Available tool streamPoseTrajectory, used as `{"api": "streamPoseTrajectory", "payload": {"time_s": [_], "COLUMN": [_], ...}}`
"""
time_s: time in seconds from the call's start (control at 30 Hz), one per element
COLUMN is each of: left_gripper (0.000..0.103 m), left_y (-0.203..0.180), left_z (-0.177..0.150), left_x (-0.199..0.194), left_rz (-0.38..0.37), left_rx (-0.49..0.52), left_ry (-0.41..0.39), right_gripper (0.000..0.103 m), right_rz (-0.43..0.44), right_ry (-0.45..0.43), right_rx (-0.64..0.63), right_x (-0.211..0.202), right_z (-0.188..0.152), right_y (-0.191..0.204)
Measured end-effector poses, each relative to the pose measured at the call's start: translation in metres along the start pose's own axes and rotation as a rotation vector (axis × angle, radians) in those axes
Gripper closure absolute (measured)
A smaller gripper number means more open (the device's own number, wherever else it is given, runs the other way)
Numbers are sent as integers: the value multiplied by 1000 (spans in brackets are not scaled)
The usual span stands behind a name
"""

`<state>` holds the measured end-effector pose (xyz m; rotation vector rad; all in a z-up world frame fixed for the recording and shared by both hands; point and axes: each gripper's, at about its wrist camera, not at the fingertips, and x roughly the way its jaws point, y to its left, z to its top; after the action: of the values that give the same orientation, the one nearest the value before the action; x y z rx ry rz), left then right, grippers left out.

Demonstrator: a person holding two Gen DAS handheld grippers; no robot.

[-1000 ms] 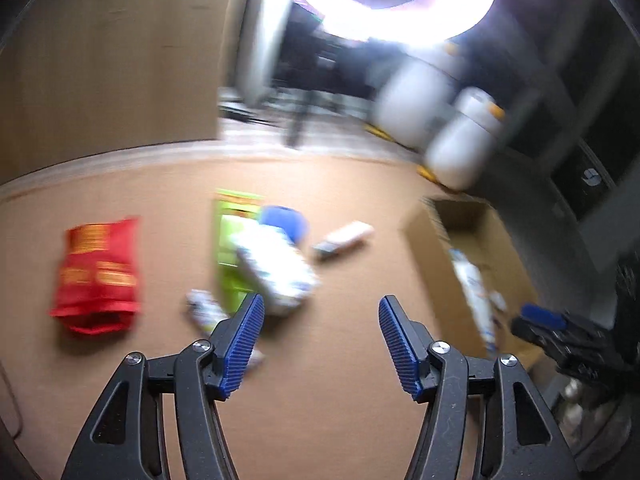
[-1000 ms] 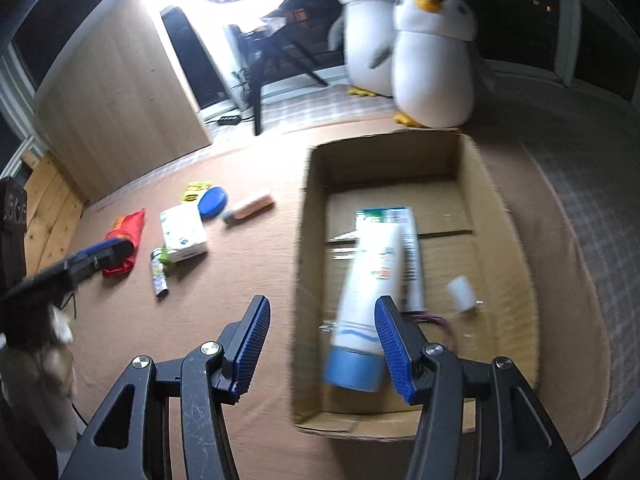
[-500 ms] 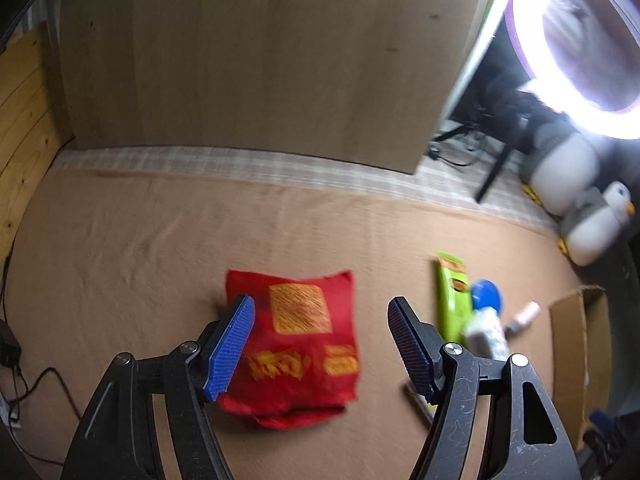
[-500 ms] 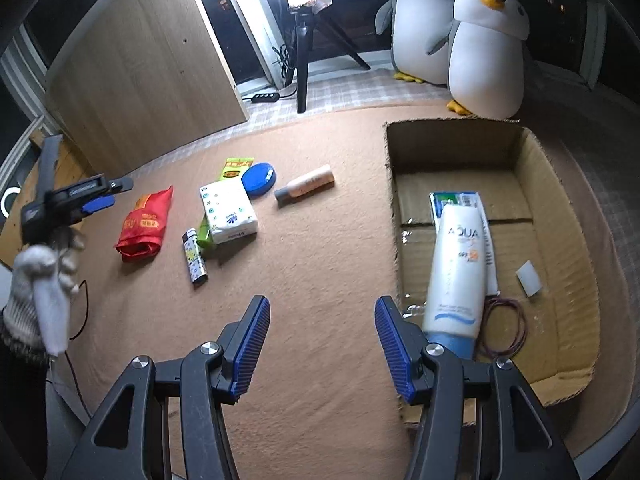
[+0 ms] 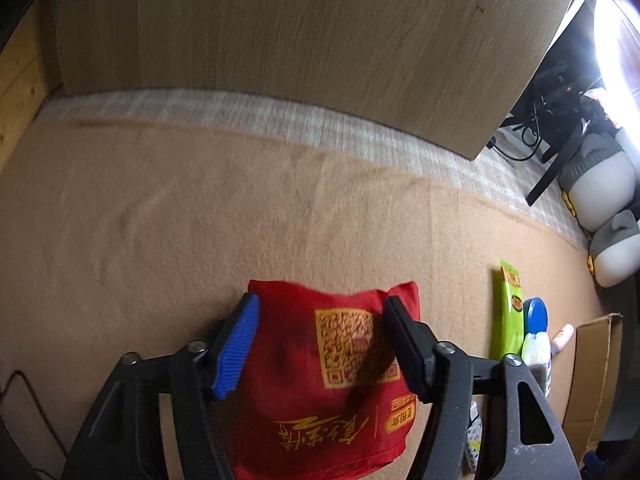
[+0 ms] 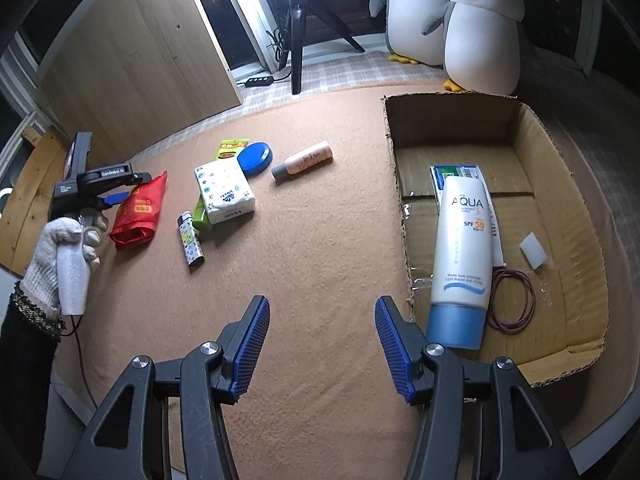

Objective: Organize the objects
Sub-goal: 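Move the left gripper to the red drawstring bag and close around it, then lift the red bag with the left gripper while the right gripper grasps it too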

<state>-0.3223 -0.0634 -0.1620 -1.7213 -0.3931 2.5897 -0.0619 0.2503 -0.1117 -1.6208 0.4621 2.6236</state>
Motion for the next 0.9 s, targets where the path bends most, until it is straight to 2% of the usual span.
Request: {"api": "streamPoseTrajectory", "payload": {"time_s": [0.27, 0.9], "left_gripper": [39, 40], "left_y": [-4, -32], "left_z": [-29, -170], "left_x": [-8, -53], "left_rz": [-23, -101], "left_rx": [12, -10], "left_ry": [-17, -2], "right_gripper": [52, 52], "right_rz": [12, 109], "right_ry": [6, 58], "right_rx": [-18, -111], "right_x": [4, 31], "right_z": [4, -4], "right_y": [6, 51]}}
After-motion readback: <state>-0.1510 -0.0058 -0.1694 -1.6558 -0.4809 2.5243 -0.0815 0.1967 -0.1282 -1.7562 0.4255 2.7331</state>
